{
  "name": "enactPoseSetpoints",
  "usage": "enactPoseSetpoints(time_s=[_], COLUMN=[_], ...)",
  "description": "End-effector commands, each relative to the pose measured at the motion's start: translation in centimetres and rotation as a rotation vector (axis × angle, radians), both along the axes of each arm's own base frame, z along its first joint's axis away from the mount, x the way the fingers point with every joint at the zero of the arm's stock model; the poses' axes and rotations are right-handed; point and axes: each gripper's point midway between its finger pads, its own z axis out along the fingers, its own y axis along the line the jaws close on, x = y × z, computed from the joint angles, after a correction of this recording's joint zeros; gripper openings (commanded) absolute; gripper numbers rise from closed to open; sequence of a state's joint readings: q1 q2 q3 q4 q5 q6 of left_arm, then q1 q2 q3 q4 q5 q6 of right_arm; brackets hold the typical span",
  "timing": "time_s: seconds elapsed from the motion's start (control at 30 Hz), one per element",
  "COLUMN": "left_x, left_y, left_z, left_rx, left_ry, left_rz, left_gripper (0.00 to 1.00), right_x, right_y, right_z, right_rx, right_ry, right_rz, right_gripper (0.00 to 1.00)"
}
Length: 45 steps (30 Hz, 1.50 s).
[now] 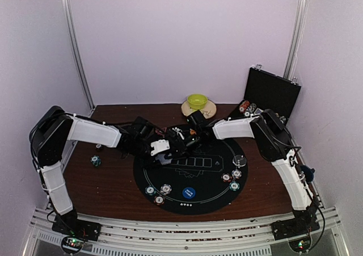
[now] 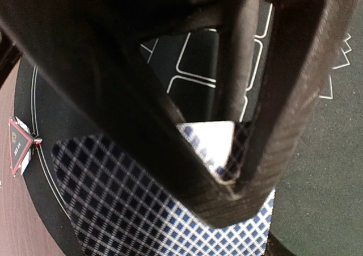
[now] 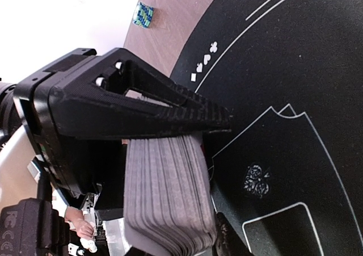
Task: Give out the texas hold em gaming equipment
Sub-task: Pass from the left arm to the right, then pass from the right arm to the left
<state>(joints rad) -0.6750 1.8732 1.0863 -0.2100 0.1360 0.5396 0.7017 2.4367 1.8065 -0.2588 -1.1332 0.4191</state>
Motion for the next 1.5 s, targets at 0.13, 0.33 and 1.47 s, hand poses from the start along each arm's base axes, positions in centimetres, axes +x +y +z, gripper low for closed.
enactPoseSetpoints(time_s=[0.13,0.33,1.47], left_x=[1.1,1.0,-1.1], left_y=[-0.6,-0.6,1.0], left_z=[0.7,0.6,2.7], left_rx=[-0.042,-0.043,-0.208], left_ry=[-0.036,-0.030,0.081], left_rz=[0.018,0.012,-0.111], left_gripper=[0.61,0.70,0.88], right_x=[-2.2,-2.4,-2.7], right_y=[1.4,1.7,2.2], right_z=[0.2,0.8,1.2], right_rx=[0.063,0.083,0.120], right_ry=[0.070,0.075,0.120], right_rz=[0.059,0.068,0.072], right_gripper=[0.27,0.07,0.00])
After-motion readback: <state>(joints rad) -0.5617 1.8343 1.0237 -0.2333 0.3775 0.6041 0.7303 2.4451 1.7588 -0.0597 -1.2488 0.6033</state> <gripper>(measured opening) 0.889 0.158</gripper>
